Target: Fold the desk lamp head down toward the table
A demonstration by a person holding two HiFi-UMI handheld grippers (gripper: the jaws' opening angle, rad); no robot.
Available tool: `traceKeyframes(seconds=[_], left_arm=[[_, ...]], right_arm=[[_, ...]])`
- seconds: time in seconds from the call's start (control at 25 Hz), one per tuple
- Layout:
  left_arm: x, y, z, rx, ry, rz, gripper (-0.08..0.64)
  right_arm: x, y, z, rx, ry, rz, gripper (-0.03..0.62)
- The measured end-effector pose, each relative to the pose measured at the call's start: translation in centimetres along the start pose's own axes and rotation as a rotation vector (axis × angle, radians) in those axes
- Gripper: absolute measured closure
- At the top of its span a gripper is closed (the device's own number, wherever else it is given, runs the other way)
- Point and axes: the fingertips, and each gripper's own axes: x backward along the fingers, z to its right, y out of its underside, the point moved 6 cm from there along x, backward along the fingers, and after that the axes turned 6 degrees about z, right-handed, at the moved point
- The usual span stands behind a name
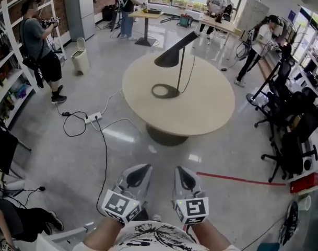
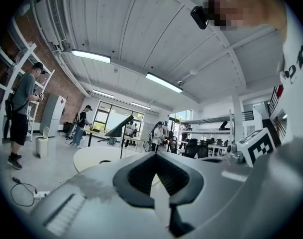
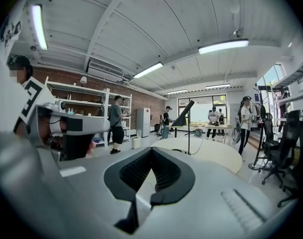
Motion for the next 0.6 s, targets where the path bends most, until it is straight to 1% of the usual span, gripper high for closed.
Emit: traceKeyframes(seconds=[0.16,0.32,0.48,0.6], left_arm=[[1.0,0.1,1.9,-0.007,0.006,-0.004,0.557],[1.7,0.4,2.7,-0.003,0.002,0.002,0.557],[2.2,0.9,3.1,0.005,0.008,-0.014,0.557],[2.5,0.8,2.8,-0.004,0.007,-0.018,0.557]], right_arm=[[2.1,0.0,-0.1,0.01,0.007,-0.005,0.584],[3.3,0.0,-0.4,0.018,-0.009,-0.003,0.584],[4.0,-0.3,-0.7,0.024,-0.016,0.0,0.584],[3.8,-0.5,-1.0,0.018,-0.01,0.005,0.584]])
